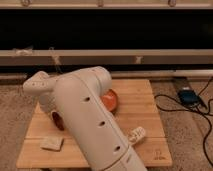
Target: Place the pepper in the ceramic cup
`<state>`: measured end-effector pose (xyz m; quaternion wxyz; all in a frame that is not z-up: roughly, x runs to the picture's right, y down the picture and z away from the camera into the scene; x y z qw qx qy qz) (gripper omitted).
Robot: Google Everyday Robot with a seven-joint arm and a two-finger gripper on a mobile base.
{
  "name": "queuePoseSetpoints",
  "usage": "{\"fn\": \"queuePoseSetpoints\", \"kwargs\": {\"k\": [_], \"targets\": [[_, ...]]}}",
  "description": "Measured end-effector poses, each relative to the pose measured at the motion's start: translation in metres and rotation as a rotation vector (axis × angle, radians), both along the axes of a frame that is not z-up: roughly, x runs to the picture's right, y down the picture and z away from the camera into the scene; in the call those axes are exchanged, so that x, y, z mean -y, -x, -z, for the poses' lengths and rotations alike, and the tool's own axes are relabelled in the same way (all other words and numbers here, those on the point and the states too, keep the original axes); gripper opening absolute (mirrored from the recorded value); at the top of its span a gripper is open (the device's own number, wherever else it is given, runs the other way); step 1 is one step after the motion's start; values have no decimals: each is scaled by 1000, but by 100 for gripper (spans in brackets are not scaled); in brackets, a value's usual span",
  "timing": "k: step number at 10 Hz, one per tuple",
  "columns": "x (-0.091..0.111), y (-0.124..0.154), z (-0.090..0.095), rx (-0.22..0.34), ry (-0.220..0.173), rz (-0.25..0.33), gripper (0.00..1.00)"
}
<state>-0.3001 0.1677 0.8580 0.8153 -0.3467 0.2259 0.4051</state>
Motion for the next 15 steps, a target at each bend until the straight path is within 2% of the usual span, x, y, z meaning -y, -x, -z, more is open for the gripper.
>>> {"fn": "queuePoseSetpoints", "kwargs": {"k": [2, 5, 6, 8, 12, 15], "targets": [[9, -3, 13, 5, -5, -20, 0], [39, -7, 58, 60, -34, -73, 0], [55, -12, 81, 94, -52, -106, 0], [74, -24, 117, 154, -82, -155, 0], [88, -84, 172, 259, -154, -280, 0], [96, -136, 185, 297, -187, -387, 0]]}}
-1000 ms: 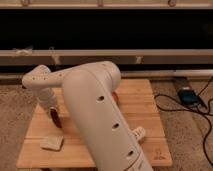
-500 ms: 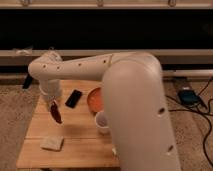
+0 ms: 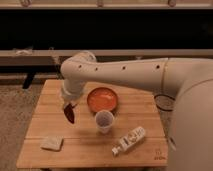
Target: Place the pepper in the ceramic cup
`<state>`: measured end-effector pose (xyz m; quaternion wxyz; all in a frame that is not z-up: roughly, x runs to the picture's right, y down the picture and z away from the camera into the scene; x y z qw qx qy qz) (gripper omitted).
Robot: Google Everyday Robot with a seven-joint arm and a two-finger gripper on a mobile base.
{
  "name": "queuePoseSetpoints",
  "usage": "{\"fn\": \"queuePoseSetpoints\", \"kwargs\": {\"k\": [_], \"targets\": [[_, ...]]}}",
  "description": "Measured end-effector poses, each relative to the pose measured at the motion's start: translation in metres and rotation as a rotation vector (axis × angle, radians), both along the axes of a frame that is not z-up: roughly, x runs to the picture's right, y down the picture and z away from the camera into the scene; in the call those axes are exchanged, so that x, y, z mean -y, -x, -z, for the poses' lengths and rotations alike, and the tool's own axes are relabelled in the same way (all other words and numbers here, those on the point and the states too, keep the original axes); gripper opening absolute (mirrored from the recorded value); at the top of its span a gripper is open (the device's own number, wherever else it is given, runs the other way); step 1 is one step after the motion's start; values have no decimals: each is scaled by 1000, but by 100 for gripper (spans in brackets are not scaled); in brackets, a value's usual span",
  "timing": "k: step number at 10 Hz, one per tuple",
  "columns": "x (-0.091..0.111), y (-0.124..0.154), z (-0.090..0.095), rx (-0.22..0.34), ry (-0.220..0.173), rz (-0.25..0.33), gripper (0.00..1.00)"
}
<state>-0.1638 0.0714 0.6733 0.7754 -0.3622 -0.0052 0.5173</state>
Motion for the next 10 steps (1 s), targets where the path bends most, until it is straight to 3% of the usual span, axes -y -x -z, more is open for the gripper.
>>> {"fn": "queuePoseSetpoints", "kwargs": {"k": [2, 5, 10], "targets": [[7, -29, -5, 4, -6, -58, 0], [28, -70, -35, -34, 7, -144, 0], [34, -117, -49, -96, -17, -213, 0]]}}
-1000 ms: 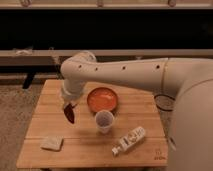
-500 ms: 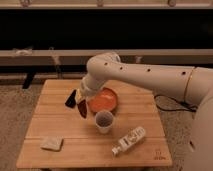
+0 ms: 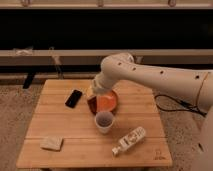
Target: Place the pepper in the ceramic cup
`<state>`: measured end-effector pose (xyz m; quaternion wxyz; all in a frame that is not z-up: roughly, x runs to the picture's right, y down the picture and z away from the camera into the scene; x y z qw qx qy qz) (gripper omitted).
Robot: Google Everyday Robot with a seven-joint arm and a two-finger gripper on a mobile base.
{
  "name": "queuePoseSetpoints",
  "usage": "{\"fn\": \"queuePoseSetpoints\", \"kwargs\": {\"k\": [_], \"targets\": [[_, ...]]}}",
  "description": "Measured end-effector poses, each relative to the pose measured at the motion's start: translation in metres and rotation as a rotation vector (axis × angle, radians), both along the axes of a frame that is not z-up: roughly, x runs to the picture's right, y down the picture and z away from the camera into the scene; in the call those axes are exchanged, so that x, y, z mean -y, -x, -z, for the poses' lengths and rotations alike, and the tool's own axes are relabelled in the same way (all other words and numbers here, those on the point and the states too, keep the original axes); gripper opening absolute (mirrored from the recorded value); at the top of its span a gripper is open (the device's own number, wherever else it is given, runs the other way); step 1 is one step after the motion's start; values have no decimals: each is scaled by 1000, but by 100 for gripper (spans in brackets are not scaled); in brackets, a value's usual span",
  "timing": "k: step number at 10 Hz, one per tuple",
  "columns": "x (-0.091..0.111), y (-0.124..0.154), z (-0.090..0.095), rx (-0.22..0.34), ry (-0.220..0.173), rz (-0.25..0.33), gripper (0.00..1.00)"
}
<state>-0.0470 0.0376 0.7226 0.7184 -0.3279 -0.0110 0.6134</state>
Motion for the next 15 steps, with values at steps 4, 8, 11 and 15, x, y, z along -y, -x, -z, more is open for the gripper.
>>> {"fn": "queuePoseSetpoints", "kwargs": {"k": [4, 8, 11, 15], "targets": [[-19, -29, -1, -54, 9, -54, 2], [-36, -45, -5, -124, 9, -91, 39], [-40, -51, -4, -154, -7, -106, 71], [-42, -52, 0, -179, -30, -114, 80]]}}
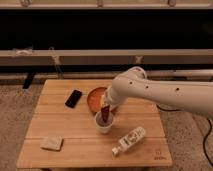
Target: Place the pepper in the ceramic cup
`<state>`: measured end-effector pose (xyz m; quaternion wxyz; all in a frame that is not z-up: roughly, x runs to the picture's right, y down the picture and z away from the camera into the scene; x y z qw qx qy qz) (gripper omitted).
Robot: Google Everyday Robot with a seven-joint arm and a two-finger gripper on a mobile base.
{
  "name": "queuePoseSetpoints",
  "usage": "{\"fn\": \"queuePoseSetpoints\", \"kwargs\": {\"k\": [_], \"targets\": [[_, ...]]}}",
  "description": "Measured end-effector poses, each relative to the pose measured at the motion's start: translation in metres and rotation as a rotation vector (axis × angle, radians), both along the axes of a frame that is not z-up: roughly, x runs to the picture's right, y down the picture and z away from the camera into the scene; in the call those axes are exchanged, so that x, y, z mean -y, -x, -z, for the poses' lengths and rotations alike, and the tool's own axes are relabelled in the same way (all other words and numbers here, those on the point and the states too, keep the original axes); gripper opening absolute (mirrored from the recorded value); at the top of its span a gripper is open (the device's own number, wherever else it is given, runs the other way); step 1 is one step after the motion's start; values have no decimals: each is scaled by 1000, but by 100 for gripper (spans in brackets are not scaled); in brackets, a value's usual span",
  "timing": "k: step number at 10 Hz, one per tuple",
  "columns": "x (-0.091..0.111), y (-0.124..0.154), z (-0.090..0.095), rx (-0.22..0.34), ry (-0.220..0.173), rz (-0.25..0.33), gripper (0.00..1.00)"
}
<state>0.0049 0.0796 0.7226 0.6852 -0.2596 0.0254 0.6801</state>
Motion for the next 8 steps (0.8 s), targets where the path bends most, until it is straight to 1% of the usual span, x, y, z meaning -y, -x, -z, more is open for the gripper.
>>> {"fn": "queuePoseSetpoints", "kwargs": {"k": [2, 3, 4, 5, 6, 7, 8], "targets": [[3, 1, 6, -9, -21, 16, 80], [6, 3, 10, -9, -26, 36, 80], [8, 4, 12, -6, -28, 59, 80], [12, 12, 17, 2, -34, 92, 80], [17, 25, 23, 11, -49, 128, 80], [18, 29, 25, 14, -53, 134, 80], [18, 27, 24, 10, -54, 134, 80]]}}
